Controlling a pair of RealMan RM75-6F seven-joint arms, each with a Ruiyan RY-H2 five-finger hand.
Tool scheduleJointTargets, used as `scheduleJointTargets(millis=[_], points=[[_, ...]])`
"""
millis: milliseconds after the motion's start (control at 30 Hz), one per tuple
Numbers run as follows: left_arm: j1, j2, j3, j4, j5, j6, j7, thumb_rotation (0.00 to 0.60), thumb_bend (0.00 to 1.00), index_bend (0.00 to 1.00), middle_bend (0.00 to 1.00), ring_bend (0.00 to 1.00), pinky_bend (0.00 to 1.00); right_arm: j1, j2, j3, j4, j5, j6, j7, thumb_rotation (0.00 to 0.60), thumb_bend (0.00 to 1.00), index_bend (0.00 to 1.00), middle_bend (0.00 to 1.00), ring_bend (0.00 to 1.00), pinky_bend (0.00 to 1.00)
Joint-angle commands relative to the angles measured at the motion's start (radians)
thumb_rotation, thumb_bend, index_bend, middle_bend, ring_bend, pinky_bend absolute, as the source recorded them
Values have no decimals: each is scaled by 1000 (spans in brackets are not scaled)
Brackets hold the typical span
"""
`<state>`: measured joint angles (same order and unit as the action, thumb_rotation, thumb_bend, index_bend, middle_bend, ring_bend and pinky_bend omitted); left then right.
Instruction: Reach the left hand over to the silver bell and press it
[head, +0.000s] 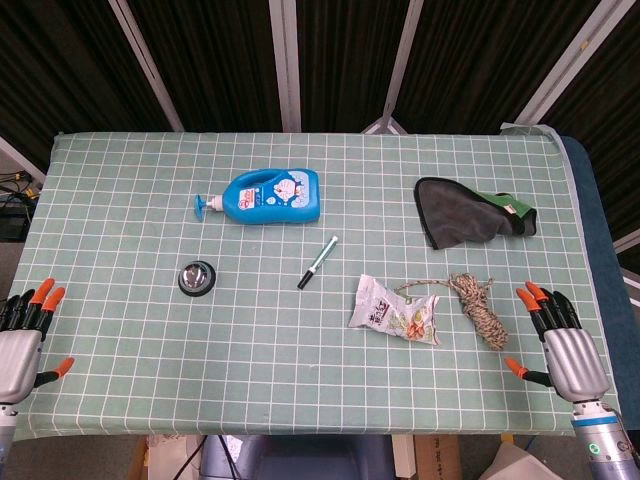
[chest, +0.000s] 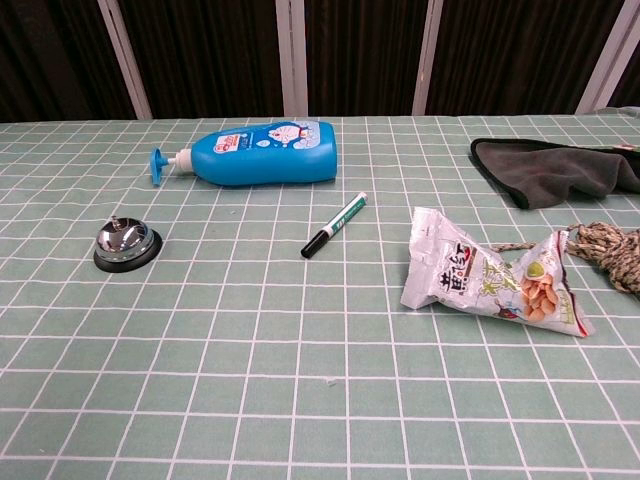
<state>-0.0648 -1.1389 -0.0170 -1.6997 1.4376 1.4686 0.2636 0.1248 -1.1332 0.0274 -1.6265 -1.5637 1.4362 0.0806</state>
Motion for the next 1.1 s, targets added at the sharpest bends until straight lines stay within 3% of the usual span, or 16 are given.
scheduleJointTargets(millis=[33,700,967,1100], points=[[0,1,0,-1,0,-1,0,600,178,0,0,0,0,0,0,0,1,-1,1,0,600,220,0,0,0,0],[-21,1,1,-1,-9,-42,25,600,207,0,0,0,0,-1,4,-4,-2,1,-6,0,600,220,0,0,0,0],[-99,11,-21,-41,-38,-153,96,600,548,0,0,0,0,0,6,-10,-6,-7,-9,8,600,220,0,0,0,0],[-162,11,-38,-62,-77,-239,180,600,623,0,0,0,0,2,10,-12,-8,-6,-15,13,600,220,0,0,0,0]])
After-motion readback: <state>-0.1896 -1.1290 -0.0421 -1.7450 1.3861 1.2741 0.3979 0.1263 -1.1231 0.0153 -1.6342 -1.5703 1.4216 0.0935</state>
